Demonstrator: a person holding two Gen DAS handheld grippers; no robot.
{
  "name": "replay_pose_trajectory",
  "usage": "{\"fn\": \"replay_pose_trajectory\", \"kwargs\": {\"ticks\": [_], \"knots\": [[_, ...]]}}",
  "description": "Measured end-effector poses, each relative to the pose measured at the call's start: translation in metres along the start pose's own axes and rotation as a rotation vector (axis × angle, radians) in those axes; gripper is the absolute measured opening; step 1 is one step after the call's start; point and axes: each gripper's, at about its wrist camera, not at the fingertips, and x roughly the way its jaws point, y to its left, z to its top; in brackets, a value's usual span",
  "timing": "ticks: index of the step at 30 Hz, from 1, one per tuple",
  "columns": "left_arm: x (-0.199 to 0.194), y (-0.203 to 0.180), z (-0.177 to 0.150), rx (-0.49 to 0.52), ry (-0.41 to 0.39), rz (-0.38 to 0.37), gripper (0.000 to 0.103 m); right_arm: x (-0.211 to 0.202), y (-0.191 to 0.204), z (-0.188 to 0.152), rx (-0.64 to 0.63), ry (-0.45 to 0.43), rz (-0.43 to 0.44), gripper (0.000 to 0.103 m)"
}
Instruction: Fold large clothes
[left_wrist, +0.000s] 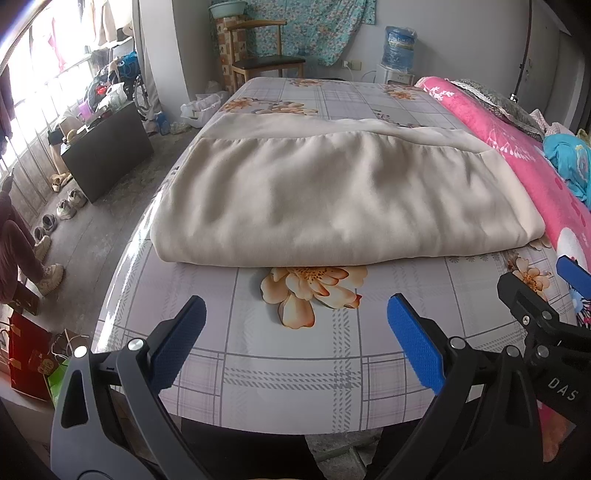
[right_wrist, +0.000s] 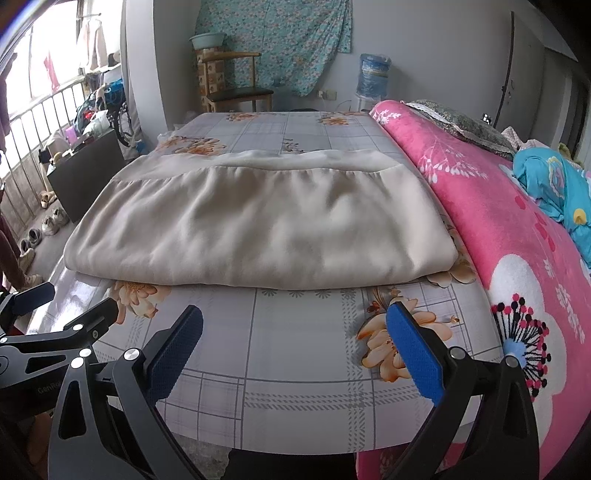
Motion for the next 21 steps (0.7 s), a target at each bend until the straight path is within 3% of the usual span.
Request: {"fn": "replay_pose_trajectory", "kwargs": {"ticks": [21], "knots": [[-0.0042,-0.0029,0.0004,0.009,-0.001,0.0,0.095,0.0039,0.0005,-0.0024,0.0,0.005,-0.005,0.097]]}}
